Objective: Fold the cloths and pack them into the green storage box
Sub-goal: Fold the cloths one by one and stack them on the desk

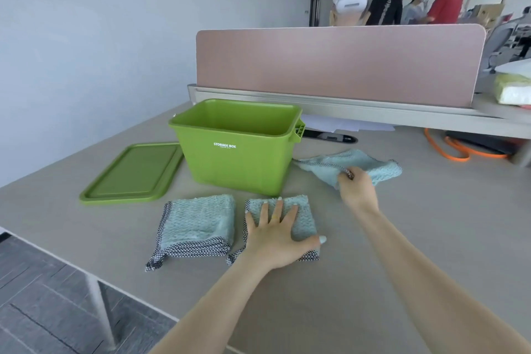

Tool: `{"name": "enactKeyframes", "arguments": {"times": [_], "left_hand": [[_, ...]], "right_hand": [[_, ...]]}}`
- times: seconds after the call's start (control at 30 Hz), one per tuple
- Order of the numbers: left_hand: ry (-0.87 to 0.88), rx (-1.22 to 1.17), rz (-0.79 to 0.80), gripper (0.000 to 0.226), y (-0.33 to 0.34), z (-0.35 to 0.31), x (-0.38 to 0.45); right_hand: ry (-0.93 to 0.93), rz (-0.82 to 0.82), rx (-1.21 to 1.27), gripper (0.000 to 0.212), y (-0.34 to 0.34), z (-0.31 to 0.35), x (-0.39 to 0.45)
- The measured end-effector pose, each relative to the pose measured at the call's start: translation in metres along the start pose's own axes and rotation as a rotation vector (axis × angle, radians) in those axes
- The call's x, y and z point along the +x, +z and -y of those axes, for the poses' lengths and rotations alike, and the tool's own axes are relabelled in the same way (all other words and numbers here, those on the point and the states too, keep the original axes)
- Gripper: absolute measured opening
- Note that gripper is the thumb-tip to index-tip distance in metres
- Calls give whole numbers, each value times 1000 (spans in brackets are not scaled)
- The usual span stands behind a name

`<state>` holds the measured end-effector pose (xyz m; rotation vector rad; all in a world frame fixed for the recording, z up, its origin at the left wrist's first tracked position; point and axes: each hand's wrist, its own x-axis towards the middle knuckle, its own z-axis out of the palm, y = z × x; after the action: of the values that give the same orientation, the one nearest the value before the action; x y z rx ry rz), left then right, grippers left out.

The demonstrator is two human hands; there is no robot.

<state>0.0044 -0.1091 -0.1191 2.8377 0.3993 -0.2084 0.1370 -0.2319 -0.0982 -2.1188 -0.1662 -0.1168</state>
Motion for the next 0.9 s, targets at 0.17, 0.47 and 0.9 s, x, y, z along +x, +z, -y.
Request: {"name": "enactKeyframes", "arguments": {"times": [0.17,0.47,0.9], "left_hand": [[67,-467,17,75,-39,7,4],[63,-1825,295,65,-72,36,-17],[33,-1776,-515,19,-153,137,-55]], "right_hand": [[-23,136,498,8,-46,93,18],[-123,757,959,22,-61,191,-19],[13,980,762,21,-10,190,-40]]}}
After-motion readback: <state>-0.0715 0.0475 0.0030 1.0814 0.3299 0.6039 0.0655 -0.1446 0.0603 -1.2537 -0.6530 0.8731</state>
